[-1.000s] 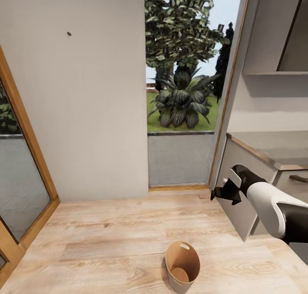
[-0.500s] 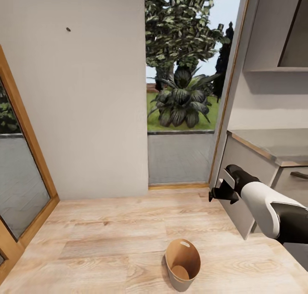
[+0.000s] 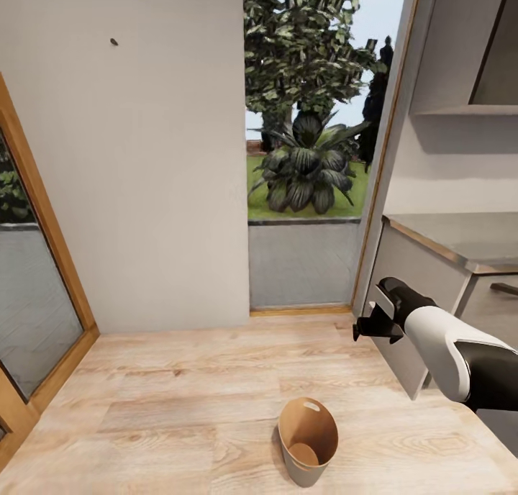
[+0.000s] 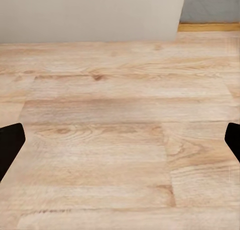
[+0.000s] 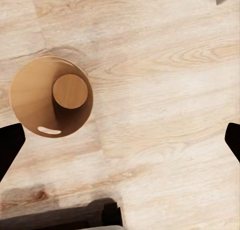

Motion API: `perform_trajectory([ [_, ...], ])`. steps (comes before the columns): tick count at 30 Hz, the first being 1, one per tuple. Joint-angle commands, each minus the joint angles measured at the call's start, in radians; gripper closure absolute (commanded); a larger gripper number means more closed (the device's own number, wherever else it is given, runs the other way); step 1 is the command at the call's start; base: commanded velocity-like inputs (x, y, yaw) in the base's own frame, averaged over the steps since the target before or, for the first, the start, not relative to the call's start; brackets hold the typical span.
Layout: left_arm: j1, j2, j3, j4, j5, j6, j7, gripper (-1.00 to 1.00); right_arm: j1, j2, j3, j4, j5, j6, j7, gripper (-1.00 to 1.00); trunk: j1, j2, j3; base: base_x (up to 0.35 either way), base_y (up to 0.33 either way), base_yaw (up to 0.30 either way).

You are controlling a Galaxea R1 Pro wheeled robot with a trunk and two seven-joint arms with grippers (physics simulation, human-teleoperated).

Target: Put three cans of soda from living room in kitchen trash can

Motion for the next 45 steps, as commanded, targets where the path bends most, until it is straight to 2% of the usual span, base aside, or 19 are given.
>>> perform_trajectory([
  [1, 0.000, 0.000, 0.001, 0.000, 0.000, 0.000, 0.000, -1.00, 0.000, 0.000, 0.001, 0.000, 0.003, 0.000, 0.000, -1.00, 0.004, -0.007, -0.003, 0.000, 0.000, 0.000],
  [12, 0.000, 0.000, 0.002, 0.005, 0.000, 0.001, 0.000, -1.00, 0.000, 0.002, 0.014, -0.002, 0.032, 0.000, 0.000, -1.00, 0.046, -0.084, -0.038, 0.000, 0.000, 0.000],
  [23, 0.000, 0.001, 0.002, 0.010, 0.000, 0.001, 0.000, -1.00, 0.000, 0.019, 0.015, -0.012, 0.033, 0.000, 0.005, -1.00, 0.088, -0.161, -0.072, 0.000, 0.000, 0.000],
  [37, 0.000, 0.001, 0.002, 0.011, 0.000, 0.000, 0.000, -1.00, 0.000, 0.025, 0.014, -0.025, 0.031, 0.000, 0.013, -1.00, 0.142, -0.259, -0.116, 0.000, 0.000, 0.000],
  [45, 0.000, 0.001, 0.001, 0.005, 0.000, -0.004, 0.000, -1.00, 0.000, 0.025, 0.015, -0.025, 0.032, 0.000, 0.016, -1.00, 0.142, -0.259, -0.116, 0.000, 0.014, 0.000],
])
